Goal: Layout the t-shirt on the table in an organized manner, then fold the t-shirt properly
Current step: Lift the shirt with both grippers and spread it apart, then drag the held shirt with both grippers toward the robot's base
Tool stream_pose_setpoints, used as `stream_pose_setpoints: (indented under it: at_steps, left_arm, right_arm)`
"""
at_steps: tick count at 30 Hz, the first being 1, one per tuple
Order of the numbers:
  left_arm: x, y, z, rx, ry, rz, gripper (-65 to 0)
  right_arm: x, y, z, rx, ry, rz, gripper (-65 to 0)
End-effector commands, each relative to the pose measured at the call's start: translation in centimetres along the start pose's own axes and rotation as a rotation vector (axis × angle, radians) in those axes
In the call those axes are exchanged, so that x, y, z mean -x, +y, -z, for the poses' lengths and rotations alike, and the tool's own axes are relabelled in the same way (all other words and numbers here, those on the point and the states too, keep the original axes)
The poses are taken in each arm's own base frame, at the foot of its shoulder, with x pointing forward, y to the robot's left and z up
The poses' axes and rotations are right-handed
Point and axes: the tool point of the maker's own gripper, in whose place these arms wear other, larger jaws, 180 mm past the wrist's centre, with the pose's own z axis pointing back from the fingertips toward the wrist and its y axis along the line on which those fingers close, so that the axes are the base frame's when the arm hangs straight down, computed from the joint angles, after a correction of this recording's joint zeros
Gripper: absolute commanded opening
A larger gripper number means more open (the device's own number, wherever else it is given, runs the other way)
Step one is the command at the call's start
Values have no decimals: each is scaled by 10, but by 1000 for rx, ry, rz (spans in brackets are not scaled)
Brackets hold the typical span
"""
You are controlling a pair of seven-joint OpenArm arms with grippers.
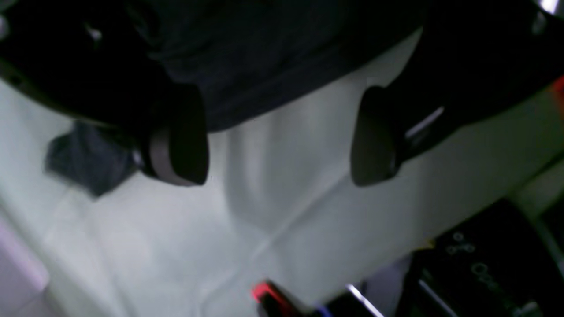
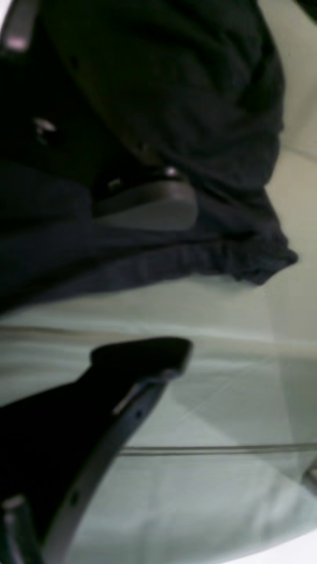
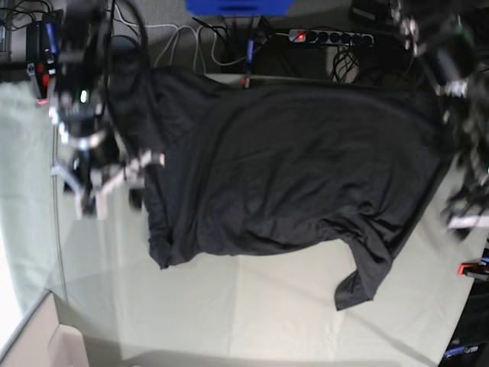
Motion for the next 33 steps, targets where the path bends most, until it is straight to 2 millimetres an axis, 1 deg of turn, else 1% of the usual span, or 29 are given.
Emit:
stream_pose_setpoints:
  at_steps: [1, 4, 6, 8, 10, 13, 16, 18, 20, 21, 22, 23, 25, 27, 29, 30, 31, 33]
  left_arm:
    - [-19, -13, 9, 13, -39, 36, -161]
    - [-9, -43, 35, 33, 1, 124, -160]
    - [3, -58, 50, 46, 16, 186, -160]
    - [16, -74, 62, 68, 16, 264, -160]
    - [31, -85, 70, 89, 21, 326, -160]
    - [51, -94, 75, 117, 25, 393, -160]
    - [67, -100, 76, 142, 28, 448, -163]
    - [72, -101, 76, 149, 31, 474, -164]
    - [76, -100, 76, 149, 40, 480, -168]
    - [78, -99, 75, 148, 43, 481, -183]
    - [79, -99, 75, 151, 45, 484, -222]
    - [80, -98, 75, 150, 47, 485, -287]
    - [76, -96, 75, 146, 40, 481, -467]
    - [73, -96, 76, 139, 32, 477, -641]
    - [71, -96, 76, 139, 29, 477, -650]
    - [65, -99, 76, 143, 14, 477, -633]
    - [61, -101, 75, 149, -1, 477, -647]
    - [62, -89, 71, 142, -2, 497, -650]
  right_arm:
    - [-16, -3, 4, 5, -36, -2, -259]
    - [-23, -5, 18, 8, -13, 5, -259]
    - [-24, -5, 23, 7, -6, 7, -260]
    - [-23, -5, 26, 6, -1, 9, -260]
    - [-20, -5, 27, 5, 6, 11, -260]
    - [-15, -4, 28, 2, 20, 15, -260]
    - [-10, -4, 30, 1, 35, 15, -260]
    - [-7, -4, 32, 0, 44, 17, -260]
    - [-9, -4, 36, 0, 42, 18, -260]
    - [-10, -5, 39, 0, 44, 20, -260]
    - [-9, -5, 43, -1, 49, 23, -260]
    - [-10, -5, 48, -3, 52, 26, -259]
    - [-11, -5, 61, -7, 67, 35, -258]
    - [-15, -4, 79, -14, 81, 46, -257]
    - [-18, -2, 99, -25, 106, 63, -257]
    - [-21, -1, 109, -31, 118, 72, -257]
    - [-23, 0, 117, -35, 128, 77, -257]
    - [-24, 3, 134, -48, 161, 92, -257]
